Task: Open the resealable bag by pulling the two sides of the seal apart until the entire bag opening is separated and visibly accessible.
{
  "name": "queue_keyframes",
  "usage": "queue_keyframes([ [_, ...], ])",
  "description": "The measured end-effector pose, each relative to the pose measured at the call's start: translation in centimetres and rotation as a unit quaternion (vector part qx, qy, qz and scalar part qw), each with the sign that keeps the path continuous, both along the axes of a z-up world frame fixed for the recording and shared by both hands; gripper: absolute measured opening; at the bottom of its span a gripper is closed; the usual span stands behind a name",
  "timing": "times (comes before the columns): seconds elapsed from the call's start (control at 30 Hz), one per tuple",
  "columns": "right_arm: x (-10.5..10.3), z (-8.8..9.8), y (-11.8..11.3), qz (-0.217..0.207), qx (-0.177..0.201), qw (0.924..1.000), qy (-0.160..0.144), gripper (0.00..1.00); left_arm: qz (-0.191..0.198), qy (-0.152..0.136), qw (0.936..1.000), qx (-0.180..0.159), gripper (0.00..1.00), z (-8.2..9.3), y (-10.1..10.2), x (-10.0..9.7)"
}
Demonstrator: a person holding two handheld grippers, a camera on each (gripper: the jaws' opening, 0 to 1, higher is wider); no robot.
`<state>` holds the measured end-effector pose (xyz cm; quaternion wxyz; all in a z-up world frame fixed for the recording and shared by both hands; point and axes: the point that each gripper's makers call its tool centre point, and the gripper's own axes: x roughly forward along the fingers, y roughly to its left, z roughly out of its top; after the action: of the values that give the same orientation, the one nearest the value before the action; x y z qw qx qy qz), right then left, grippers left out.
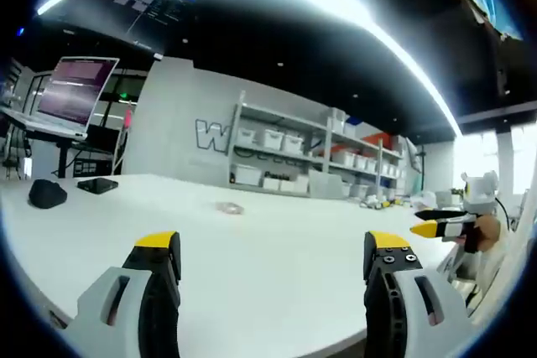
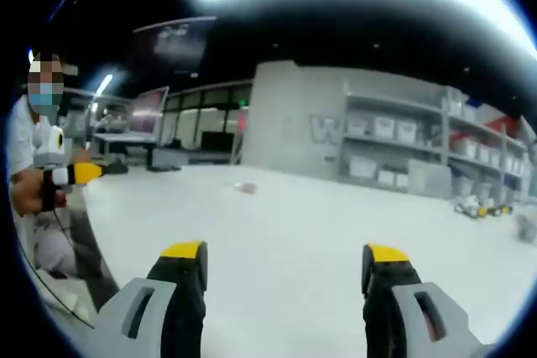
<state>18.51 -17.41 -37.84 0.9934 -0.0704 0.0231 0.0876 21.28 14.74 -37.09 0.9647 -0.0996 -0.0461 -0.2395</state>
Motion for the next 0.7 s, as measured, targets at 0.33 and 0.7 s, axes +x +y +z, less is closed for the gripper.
queue_keyframes([
  [0.33,0.0,0.02,0.22,0.0,0.0,1.0,0.001,0.75,0.0,0.002,1.0,0.0,0.89,-0.1,-0.04,0.01],
  [0.7,0.09,-0.11,0.44,0.002,-0.003,1.0,0.004,0.75,0.001,0.004,1.0,0.001,0.89,-0.17,0.03,-0.05],
])
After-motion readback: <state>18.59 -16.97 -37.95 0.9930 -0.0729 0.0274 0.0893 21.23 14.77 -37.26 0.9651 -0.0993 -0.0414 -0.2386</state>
